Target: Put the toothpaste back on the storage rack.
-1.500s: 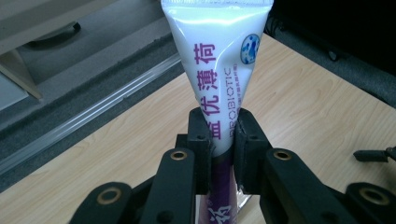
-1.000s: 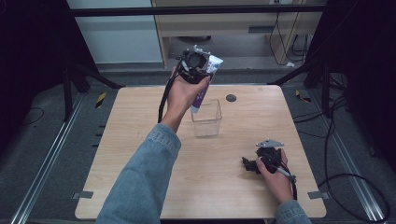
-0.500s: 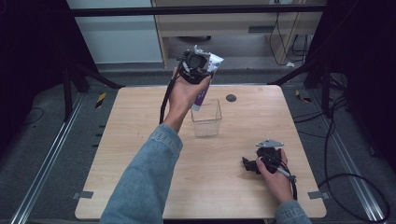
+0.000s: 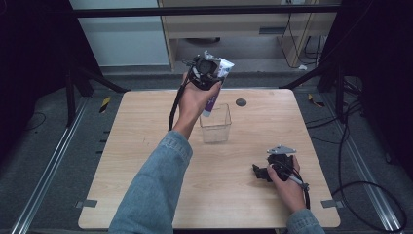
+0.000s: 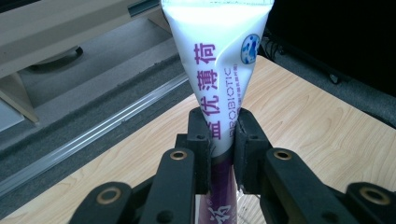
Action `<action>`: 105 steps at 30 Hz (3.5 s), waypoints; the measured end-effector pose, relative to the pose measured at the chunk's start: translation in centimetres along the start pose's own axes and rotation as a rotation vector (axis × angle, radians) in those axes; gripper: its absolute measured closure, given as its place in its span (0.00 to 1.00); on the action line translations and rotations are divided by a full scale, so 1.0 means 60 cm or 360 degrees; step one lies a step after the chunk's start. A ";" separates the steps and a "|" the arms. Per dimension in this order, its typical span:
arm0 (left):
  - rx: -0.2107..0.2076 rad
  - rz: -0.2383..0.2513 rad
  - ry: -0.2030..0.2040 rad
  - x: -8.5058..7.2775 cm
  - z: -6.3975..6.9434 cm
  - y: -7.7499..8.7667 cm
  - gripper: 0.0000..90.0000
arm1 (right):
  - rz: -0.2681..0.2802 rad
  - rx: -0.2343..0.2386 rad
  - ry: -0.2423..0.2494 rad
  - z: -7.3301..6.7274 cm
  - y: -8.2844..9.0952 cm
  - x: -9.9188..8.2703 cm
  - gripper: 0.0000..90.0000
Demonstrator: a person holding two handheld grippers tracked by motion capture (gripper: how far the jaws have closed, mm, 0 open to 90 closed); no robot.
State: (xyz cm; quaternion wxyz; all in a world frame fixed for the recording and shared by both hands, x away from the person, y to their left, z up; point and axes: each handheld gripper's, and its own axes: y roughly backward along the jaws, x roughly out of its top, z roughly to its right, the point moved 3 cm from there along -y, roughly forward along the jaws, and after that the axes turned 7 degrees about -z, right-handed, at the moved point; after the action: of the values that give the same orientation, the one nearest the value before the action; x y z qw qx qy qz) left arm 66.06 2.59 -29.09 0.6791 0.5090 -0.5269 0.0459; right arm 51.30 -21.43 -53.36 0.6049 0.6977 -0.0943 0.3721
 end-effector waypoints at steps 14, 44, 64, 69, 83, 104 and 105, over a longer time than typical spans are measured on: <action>-0.0014 0.0015 0.0006 -0.011 -0.004 -0.017 0.87 | -0.0006 -0.0003 0.0004 0.000 0.001 0.000 0.01; -0.0053 0.0055 0.0045 -0.057 -0.013 -0.058 0.87 | -0.0003 -0.0006 0.0015 0.001 0.000 0.000 0.00; -0.0046 0.0095 0.0026 -0.077 -0.008 -0.068 0.87 | -0.0003 -0.0006 0.0017 0.001 0.000 0.000 0.00; -0.0042 0.0109 0.0028 -0.084 -0.006 -0.070 0.87 | -0.0005 -0.0007 0.0024 0.001 0.000 -0.001 0.00; -0.0055 0.0166 -0.0001 -0.086 0.002 -0.069 0.87 | -0.0003 -0.0002 0.0013 0.001 0.000 0.000 0.00; -0.0083 0.0172 -0.0027 -0.115 0.000 -0.077 0.86 | 0.0003 -0.0003 0.0019 0.001 0.000 0.000 0.00; -0.0092 0.0172 -0.0025 -0.119 0.000 -0.078 0.86 | 0.0000 -0.0002 0.0016 0.001 0.000 0.000 0.00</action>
State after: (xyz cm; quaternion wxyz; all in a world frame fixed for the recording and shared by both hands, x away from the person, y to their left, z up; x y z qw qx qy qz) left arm 65.72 3.72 -37.55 0.6858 0.4602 -0.5602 0.0632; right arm 51.33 -21.48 -53.36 0.6058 0.6955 -0.0915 0.3754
